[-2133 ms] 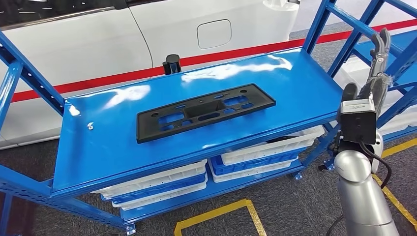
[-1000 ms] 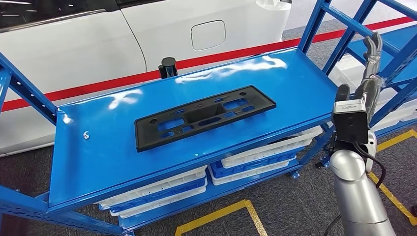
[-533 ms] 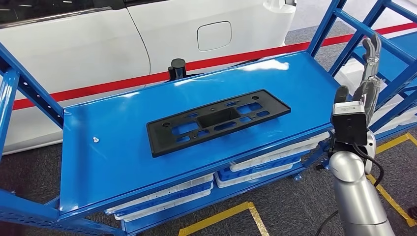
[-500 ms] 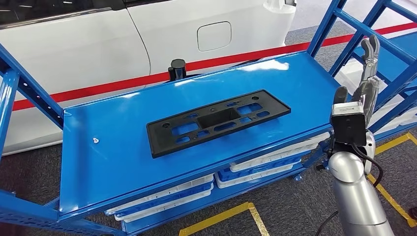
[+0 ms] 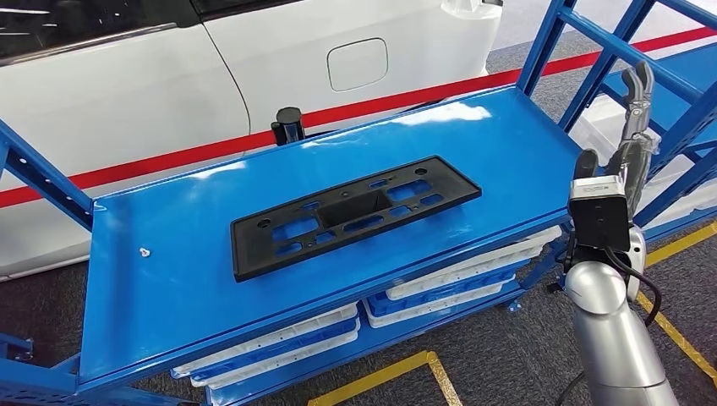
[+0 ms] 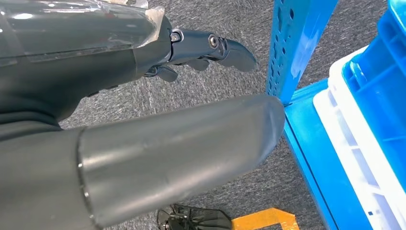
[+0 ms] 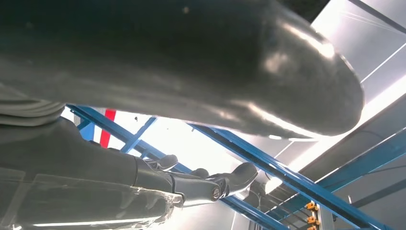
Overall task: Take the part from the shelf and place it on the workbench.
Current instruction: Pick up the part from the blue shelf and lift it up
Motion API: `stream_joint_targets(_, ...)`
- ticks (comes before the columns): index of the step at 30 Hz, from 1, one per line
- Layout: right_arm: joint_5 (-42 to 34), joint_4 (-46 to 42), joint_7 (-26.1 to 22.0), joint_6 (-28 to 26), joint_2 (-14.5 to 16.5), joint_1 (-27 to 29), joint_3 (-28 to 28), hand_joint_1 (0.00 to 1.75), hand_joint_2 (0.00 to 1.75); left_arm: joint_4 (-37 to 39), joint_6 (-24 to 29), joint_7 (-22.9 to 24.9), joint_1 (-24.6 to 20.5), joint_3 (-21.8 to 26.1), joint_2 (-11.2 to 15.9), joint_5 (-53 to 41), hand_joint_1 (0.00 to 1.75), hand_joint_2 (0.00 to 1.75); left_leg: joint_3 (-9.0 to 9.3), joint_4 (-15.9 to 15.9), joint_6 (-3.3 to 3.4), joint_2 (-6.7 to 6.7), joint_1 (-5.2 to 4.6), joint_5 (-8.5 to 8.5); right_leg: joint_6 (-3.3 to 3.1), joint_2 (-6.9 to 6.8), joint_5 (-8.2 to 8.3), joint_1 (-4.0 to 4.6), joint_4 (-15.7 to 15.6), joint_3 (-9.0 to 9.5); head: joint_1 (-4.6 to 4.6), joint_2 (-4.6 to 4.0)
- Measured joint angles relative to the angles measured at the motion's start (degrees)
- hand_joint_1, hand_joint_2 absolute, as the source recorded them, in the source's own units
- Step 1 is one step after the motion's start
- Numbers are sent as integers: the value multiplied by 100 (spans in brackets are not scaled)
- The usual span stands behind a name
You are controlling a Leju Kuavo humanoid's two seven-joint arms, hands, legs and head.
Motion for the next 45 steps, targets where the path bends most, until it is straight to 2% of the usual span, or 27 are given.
stream_joint_targets(3, 0, 0, 0, 0, -3, 0, -1, 0, 0, 0, 1, 0, 0, -1, 0, 0, 0, 0, 2, -8, -82, 0, 12, 4, -12, 0, 1, 9, 2, 0, 2, 0)
stream_joint_targets(9, 44, 9, 33, 95, -8, -2, 10, 0, 0, 0, -5, -7, 0, -2, 1, 6, 0, 0, 3, -8, -105, 0, -3, 6, -25, -1, 7, 6, 2, 8, 4, 0)
stream_joint_targets(13, -32, 53, 202, 679, -14, -28, 91, 0, 175, 0, -12, -80, 1, -1, -4, 49, 0, 0, 5, -6, -104, -1, -13, 7, -25, -1, 7, -6, 1, 13, 4, 0)
stream_joint_targets(16, -131, 29, 313, 1246, -53, -35, 221, 0, 175, 2, -8, -118, 15, 1, -26, 123, 0, 0, 10, -5, -103, -2, -20, 7, -24, -2, 7, -11, 0, 13, 3, 0)
stream_joint_targets(19, -30, -133, 505, 1719, -219, 3, 371, 0, 175, 10, -21, -154, 66, 11, -73, 162, 0, 0, 13, -3, -102, -3, -24, 6, -24, -4, 7, -12, -3, 12, 2, 0)
stream_joint_targets(22, 536, -584, 965, 2066, -579, 300, 499, 0, 175, 21, -28, -154, 117, 13, -184, 122, 0, 0, 10, -3, -100, -15, -24, 4, -23, -15, 6, -11, -12, 15, 4, 0)
stream_joint_targets(25, 1144, -1253, 1399, 2302, -972, 855, 574, 0, 175, 40, 5, -48, 143, -22, -333, 2, 0, 0, 1, -4, -94, -23, -24, -1, -22, -22, 5, -11, -16, 13, 3, 0)
stream_joint_targets(31, 1531, -2279, 1701, 2623, -1695, 1647, 639, 0, 175, 70, 30, 104, 171, -158, -529, -124, 0, 0, 5, -4, -87, -4, -24, -27, -21, -3, 4, -12, -23, 19, 4, 1)
stream_joint_targets(35, 1892, -2661, 1893, 2951, -2022, 1828, 820, 0, 175, 90, 20, 186, 186, -250, -608, -222, 0, 0, 7, -5, -87, 3, -23, -28, -21, 6, 4, -13, -23, 21, 3, 0)
stream_joint_targets(38, 2508, -2691, 2102, 3140, -1942, 1721, 1177, 0, 175, 96, -8, 262, 176, -346, -679, -319, 0, 0, 12, -5, -87, 6, -21, -25, -22, 10, 5, -12, -22, 25, 4, 0)
stream_joint_targets(41, 3280, -2577, 2249, 3176, -1605, 1487, 1676, 0, 175, 97, -15, 354, 137, -454, -731, -418, 0, 0, 15, -5, -93, 6, -17, -19, -24, 11, 6, -9, -21, 26, 3, 1)
stream_joint_targets(45, 4293, -2307, 2278, 2828, -1141, 1041, 2226, 0, 175, 98, -8, 465, 83, -579, -768, -509, 0, 0, 16, -6, -103, 6, -11, -11, -25, 11, 7, -1, -18, 27, 3, 1)
